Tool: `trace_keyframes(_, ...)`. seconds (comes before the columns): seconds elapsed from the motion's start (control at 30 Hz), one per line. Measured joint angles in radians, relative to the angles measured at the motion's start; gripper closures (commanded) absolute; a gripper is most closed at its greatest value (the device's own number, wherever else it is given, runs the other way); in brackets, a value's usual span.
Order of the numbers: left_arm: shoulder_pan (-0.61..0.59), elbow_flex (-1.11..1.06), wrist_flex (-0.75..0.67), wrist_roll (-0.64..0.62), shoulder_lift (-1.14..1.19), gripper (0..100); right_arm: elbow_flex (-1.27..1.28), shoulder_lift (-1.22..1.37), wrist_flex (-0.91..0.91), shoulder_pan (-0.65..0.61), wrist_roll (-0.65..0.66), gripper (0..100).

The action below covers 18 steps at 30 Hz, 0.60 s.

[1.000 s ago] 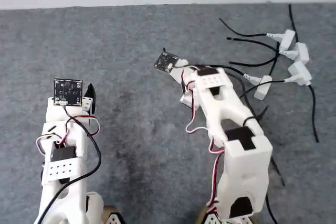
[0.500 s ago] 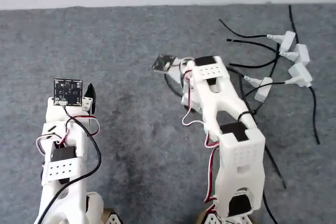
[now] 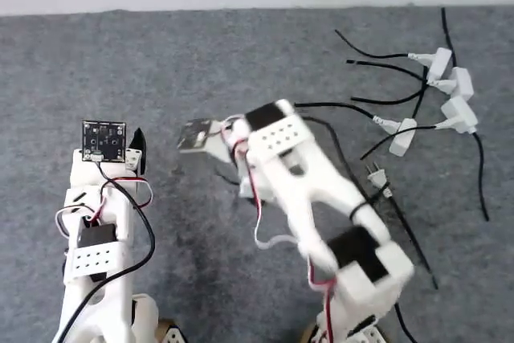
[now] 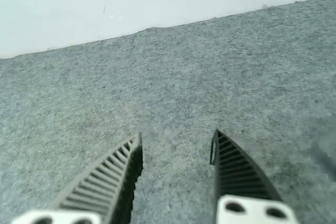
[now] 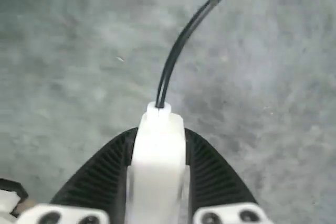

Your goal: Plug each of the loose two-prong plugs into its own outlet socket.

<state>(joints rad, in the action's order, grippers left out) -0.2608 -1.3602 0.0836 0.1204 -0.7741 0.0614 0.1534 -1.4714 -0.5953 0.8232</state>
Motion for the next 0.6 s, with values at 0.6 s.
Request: trace_keyframes(0.6, 0.0, 0.0, 0.0, 0.0, 0.0, 80, 0.655, -0.315, 0.399, -0.265, -0.133, 98.0)
